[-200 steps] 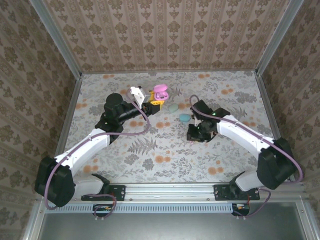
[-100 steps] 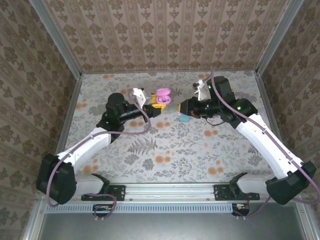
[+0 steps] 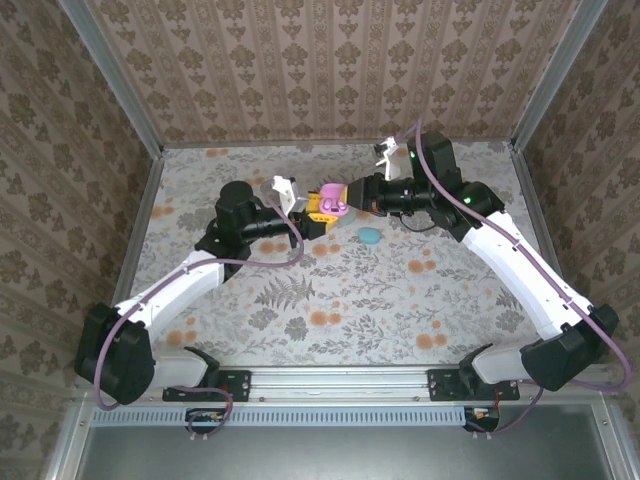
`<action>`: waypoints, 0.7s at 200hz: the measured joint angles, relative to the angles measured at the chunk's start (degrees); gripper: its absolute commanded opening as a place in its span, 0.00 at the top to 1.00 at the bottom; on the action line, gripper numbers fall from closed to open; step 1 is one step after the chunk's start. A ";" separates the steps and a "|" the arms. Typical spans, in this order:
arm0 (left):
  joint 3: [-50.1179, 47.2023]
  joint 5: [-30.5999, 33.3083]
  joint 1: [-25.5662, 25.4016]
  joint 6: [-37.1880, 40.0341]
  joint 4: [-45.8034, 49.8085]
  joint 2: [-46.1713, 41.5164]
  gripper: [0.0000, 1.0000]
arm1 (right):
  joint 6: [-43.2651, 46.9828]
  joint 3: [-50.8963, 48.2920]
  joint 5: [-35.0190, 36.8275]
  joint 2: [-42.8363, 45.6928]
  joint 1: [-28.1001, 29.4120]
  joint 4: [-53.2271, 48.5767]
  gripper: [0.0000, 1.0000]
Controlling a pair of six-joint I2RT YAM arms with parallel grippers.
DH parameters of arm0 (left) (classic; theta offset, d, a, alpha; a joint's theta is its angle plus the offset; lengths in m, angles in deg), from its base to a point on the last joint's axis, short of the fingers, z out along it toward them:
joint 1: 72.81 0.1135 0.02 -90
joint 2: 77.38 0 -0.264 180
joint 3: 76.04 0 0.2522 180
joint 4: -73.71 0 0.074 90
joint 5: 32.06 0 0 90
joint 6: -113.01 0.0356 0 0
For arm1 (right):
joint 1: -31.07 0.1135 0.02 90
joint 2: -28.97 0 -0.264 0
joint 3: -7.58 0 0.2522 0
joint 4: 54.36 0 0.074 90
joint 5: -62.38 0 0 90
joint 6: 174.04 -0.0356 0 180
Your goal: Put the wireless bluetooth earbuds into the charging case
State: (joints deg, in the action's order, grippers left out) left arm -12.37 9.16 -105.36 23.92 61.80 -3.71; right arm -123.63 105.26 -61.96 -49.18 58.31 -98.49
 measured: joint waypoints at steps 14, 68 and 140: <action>0.00 -0.39 0.00 0.00 0.00 0.00 0.69 | 0.37 0.00 0.02 0.00 0.00 0.02 0.79; 0.00 -0.87 -0.04 -0.04 0.00 0.00 0.69 | 2.34 0.02 0.94 -0.63 0.00 -2.45 0.79; 0.00 -0.94 -0.04 -0.46 -0.04 0.35 0.69 | 3.67 0.44 1.36 -0.79 0.00 -3.54 0.67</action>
State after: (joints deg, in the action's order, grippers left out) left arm -12.37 8.22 -105.41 23.46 61.76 -3.36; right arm -119.96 105.70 -60.61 -49.96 58.31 -102.03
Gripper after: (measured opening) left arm 0.344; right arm 0.313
